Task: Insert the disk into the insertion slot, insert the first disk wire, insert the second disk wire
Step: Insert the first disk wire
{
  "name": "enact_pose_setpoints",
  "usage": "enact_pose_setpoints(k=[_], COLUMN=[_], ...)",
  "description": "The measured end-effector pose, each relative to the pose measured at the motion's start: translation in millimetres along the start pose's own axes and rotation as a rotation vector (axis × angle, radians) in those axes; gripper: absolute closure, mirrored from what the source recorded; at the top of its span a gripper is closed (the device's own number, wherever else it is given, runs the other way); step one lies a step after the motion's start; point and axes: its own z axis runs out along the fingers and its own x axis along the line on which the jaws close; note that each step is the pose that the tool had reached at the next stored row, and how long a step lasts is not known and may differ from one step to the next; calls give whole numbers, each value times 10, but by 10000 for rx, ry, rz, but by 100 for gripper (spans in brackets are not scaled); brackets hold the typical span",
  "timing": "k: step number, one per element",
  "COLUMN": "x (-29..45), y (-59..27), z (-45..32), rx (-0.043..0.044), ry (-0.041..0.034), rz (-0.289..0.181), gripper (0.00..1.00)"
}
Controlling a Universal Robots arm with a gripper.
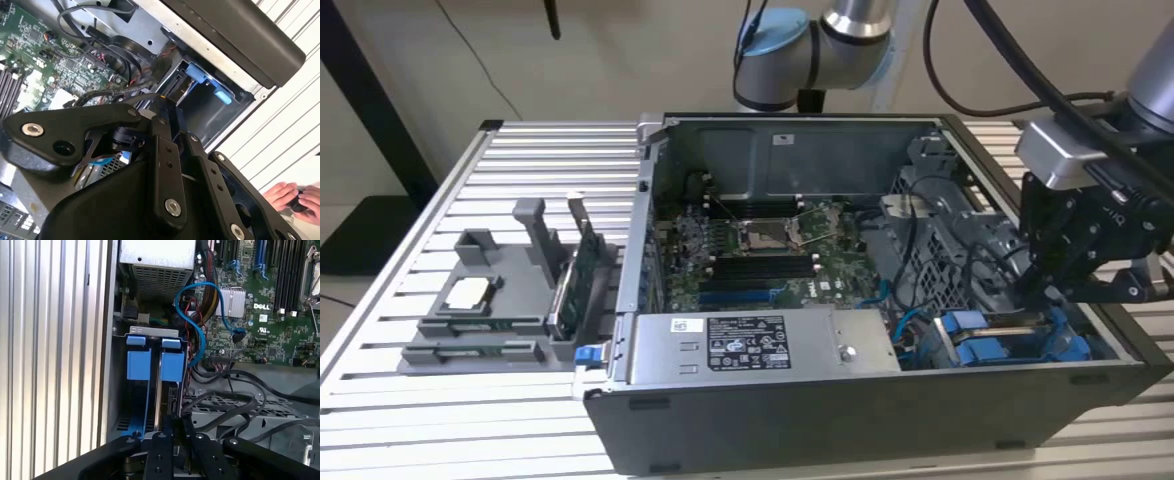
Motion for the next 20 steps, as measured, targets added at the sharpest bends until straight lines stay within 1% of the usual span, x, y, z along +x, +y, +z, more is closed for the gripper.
enact_pose_setpoints(k=[3,7,10,14,20], x=[3,8,12,14,16], y=[-8,-53,-94,-116,-128], z=[36,81,109,130,157], rx=[-11,-29,-97,-201,-267], ry=[-1,-6,-13,-16,-16], rz=[52,95,101,140,272], gripper=[81,81,81,81,81])
